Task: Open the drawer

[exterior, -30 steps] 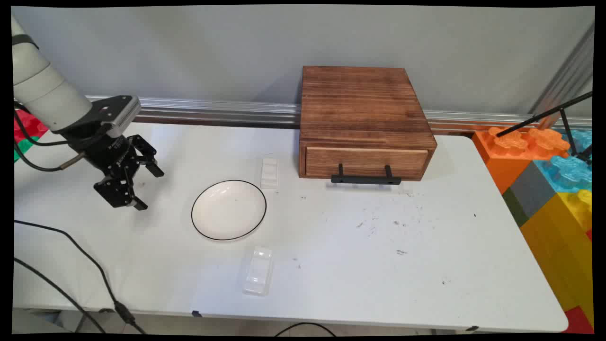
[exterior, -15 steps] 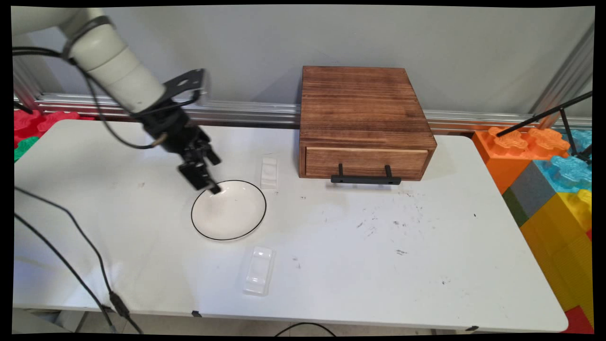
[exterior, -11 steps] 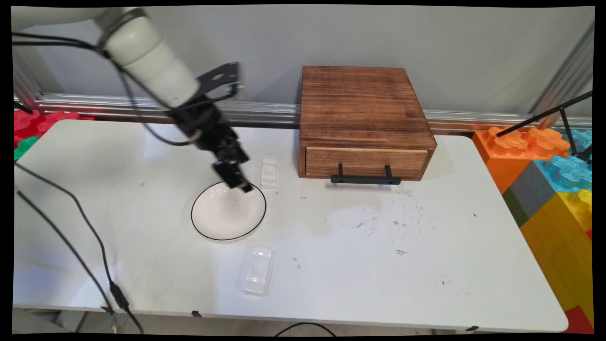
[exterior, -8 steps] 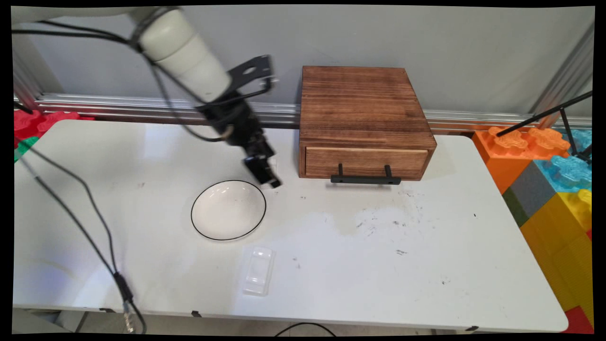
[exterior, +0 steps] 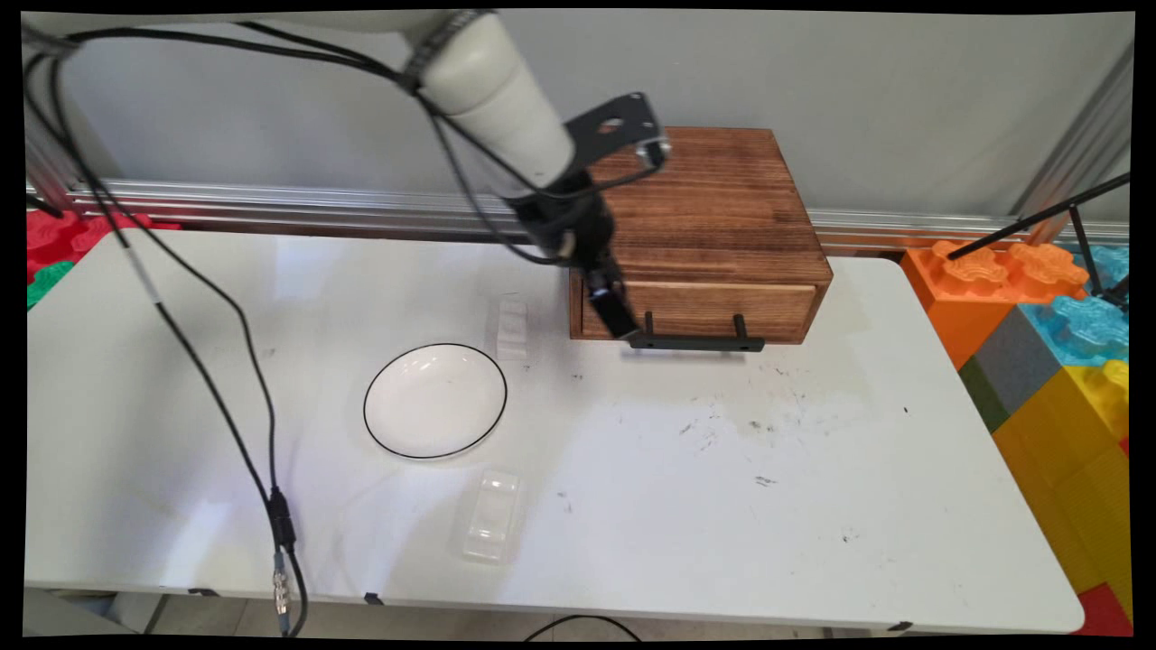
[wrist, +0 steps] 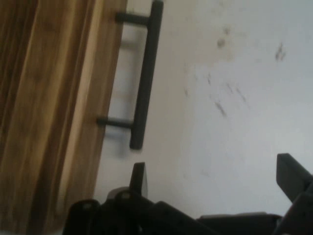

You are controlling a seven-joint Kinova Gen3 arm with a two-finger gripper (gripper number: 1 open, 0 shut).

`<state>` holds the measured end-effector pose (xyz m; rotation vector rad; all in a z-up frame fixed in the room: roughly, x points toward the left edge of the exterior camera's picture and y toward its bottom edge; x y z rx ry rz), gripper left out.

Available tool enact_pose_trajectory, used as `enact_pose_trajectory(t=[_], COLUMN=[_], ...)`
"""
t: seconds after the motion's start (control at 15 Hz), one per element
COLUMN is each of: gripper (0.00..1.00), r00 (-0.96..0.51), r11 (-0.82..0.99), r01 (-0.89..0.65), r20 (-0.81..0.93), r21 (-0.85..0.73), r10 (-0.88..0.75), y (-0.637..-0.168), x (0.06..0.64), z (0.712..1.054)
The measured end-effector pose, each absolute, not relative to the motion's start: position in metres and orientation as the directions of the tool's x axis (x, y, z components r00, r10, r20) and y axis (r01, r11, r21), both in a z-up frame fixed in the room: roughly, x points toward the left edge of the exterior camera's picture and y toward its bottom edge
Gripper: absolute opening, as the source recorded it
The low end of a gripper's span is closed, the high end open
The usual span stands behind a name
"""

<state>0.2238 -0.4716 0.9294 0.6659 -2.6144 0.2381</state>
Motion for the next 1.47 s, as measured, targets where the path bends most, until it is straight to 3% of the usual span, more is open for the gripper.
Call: enact_pose_trajectory(t=[0.47,1.47], gripper=[1.00,1.00], r00=[-0.821,-0.906], r11=[0.883,0.927], r01=[-0.454,-0.309], r20=[0.439,0.361], r21=[-0.116,-0.212], r10=[-0.365,-0.220], y=[-0.503,-0.534], x=[0.167,0.125], z=[0.901,0.819])
